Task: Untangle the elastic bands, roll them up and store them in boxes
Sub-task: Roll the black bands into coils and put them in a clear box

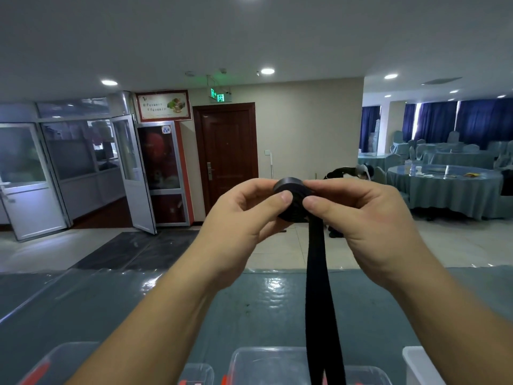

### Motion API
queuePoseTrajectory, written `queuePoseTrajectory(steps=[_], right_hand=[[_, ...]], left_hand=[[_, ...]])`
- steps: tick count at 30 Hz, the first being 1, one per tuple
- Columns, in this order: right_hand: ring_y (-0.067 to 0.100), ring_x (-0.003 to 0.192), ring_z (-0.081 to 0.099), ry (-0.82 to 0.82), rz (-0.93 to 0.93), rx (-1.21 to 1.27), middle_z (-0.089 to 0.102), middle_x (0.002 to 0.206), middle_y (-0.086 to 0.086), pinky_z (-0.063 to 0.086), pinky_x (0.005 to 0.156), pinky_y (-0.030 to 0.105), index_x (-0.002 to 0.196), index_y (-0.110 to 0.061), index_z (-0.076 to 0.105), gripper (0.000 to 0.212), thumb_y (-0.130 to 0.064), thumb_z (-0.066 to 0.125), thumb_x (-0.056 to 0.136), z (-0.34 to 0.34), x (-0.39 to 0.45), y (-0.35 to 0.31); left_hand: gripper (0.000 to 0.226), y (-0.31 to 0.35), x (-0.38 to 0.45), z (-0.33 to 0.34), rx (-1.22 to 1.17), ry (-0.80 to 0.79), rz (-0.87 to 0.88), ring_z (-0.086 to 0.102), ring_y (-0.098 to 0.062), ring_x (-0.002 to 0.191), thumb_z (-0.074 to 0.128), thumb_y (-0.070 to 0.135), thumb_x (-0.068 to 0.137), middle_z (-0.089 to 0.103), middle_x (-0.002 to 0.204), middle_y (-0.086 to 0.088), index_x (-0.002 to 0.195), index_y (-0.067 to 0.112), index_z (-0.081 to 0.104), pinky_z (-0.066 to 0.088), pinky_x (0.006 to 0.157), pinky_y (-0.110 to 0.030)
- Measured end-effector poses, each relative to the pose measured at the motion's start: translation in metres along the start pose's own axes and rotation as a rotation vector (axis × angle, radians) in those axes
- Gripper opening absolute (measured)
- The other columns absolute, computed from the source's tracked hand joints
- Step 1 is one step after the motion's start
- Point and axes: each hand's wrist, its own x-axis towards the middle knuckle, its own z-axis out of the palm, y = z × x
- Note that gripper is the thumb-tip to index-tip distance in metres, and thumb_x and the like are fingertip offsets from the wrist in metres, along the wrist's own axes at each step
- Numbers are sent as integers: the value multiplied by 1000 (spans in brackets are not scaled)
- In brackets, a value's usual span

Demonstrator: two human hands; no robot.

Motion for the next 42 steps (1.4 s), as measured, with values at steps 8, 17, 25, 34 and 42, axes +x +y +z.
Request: queuePoseTrajectory(steps=[8, 17, 25, 34, 42], right_hand=[[7, 82, 77, -24, -41, -84, 82, 89, -5, 57, 67, 15, 104, -17, 81, 24, -9, 82, 81, -2, 1, -7], [10, 86, 79, -135, -46, -100, 82, 91, -5, 59, 76, 17, 101, -17, 80, 24, -3, 79, 82, -4, 8, -15], [16, 98, 78, -68, -30, 23, 82, 102, -1, 62, 87, 30, 112, -17, 78, 36, -14, 80, 76, -4, 4, -4], [17, 97, 78, -74, -67, 26, 82, 101, 0, 62, 87, 29, 109, -14, 77, 36, -18, 80, 73, -1, 2, -6], [13, 93, 79, -157, -22, -97, 82, 98, -5, 61, 80, 24, 106, -21, 79, 29, -4, 81, 82, -6, -1, 0]], left_hand=[[23, 11, 9, -16, 210, -84, 93, 74, -27, 110, 79, 19, 85, 79, 112, -7, 107, 27, 80, 57, 101, -43], [22, 6, 5, -15, 181, -97, 91, 74, -29, 111, 78, 21, 84, 78, 113, -10, 105, 28, 82, 58, 99, -46], [27, 4, -1, -5, 30, -23, 14, 72, -34, 115, 68, 9, 96, 74, 121, -18, 123, 5, 71, 60, 99, -44], [33, 11, -1, -11, 38, -40, 38, 74, -29, 111, 78, 17, 83, 77, 116, -13, 115, 11, 75, 59, 100, -45], [24, 15, -2, -21, 381, -114, 19, 76, -21, 103, 76, 11, 89, 80, 106, -5, 112, 17, 77, 61, 92, -30]])
